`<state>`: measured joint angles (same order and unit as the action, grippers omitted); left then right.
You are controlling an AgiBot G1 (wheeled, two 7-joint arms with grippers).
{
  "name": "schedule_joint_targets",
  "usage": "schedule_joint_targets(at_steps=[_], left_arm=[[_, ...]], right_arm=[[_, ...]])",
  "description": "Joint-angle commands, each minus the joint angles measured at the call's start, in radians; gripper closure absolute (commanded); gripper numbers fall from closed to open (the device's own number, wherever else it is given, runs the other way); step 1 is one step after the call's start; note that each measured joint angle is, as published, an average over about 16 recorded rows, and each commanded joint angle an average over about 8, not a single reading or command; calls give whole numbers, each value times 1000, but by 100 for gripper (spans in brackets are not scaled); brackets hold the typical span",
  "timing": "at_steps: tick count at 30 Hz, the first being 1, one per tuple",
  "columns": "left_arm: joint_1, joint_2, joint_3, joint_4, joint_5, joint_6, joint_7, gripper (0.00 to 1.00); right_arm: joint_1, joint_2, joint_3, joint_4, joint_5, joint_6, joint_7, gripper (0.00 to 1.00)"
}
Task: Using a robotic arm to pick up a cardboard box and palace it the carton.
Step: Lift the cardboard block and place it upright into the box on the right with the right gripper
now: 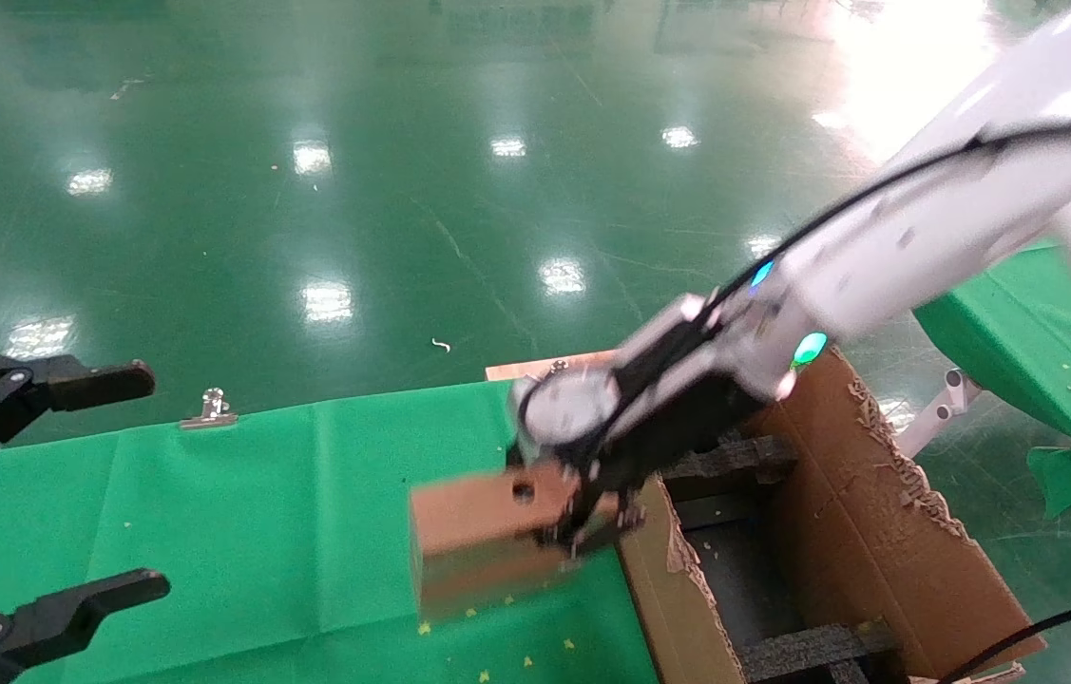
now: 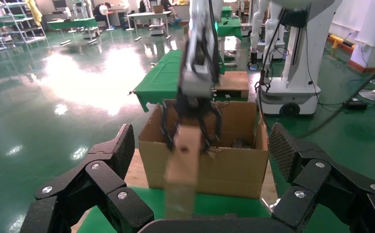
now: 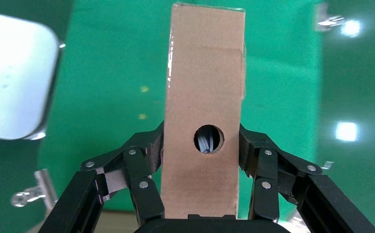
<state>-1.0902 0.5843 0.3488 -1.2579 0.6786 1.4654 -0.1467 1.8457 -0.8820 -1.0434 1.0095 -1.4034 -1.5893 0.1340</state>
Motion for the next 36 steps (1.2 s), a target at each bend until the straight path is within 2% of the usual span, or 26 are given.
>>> schedule_joint_targets(at_steps=[1, 9, 13, 22, 36], left_arm=[[0, 0, 0, 0, 0, 0, 0, 0], [0, 0, 0, 0, 0, 0, 0, 0], [0, 0, 0, 0, 0, 0, 0, 0], [0, 0, 0, 0, 0, 0, 0, 0], [0, 0, 0, 0, 0, 0, 0, 0]], right_arm=[[48, 8, -11, -26, 25, -5, -9, 100], [268, 27, -118, -138, 116, -8, -73, 100], [344, 28, -175, -176, 166, -8, -106, 100], [440, 50, -317, -239, 262, -8, -184, 100], [574, 223, -565, -311, 267, -8, -284, 100]])
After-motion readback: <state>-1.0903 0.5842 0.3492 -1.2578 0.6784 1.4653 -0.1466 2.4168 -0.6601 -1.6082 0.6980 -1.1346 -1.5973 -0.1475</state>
